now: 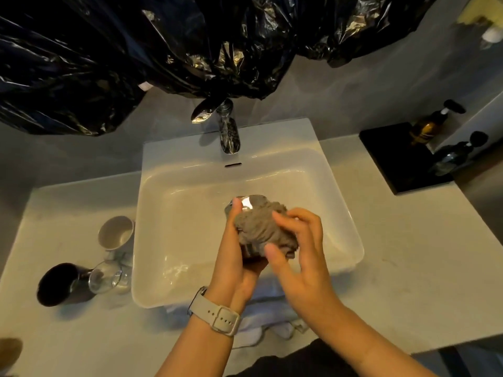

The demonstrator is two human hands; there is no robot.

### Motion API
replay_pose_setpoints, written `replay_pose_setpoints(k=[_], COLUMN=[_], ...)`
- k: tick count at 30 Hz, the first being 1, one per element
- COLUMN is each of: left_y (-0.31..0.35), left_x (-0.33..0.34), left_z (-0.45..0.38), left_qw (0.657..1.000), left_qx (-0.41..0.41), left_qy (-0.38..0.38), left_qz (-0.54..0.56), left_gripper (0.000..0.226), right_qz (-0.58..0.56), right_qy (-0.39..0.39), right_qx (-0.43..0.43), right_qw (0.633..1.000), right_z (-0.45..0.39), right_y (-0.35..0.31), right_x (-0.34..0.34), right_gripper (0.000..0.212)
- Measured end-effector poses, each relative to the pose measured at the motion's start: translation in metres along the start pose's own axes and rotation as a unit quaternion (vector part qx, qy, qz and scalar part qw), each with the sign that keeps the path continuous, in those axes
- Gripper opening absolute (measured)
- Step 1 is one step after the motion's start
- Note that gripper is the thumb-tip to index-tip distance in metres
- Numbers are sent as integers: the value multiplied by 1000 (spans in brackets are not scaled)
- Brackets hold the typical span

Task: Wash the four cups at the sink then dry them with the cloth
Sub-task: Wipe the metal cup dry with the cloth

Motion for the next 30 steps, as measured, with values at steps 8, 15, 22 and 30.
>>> replay_pose_setpoints(k=[8,15,22,30], left_y=[-18,-4,1,-23], left_x=[1,-9,-2,2], left_z=[6,6,9,24], left_qw=[999,998,995,998], left_qx=[17,44,41,-4], left_qy=[5,25,16,13], left_qz=[43,-37,-85,-57], left_gripper=[41,59,61,51], right_qz=[5,-72,-104,-106], right_qy=[-5,-74,-35,-21], right_qx=[-8,2,22,48], right_qw=[1000,995,994,993], right_z=[-32,-6,-12,-29], right_y=[-6,4,9,4], right_x=[-3,-11,-18,-33], right_gripper=[35,34,31,31])
Point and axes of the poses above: each hand's wrist, its own z-axis away from the middle knuckle, its own x-axis out of the palm, y = z × x, the point moved 1 cm from there along -z, towards the middle knuckle, and after that the axes turned 1 degree about -y, right-handed, at the moved point
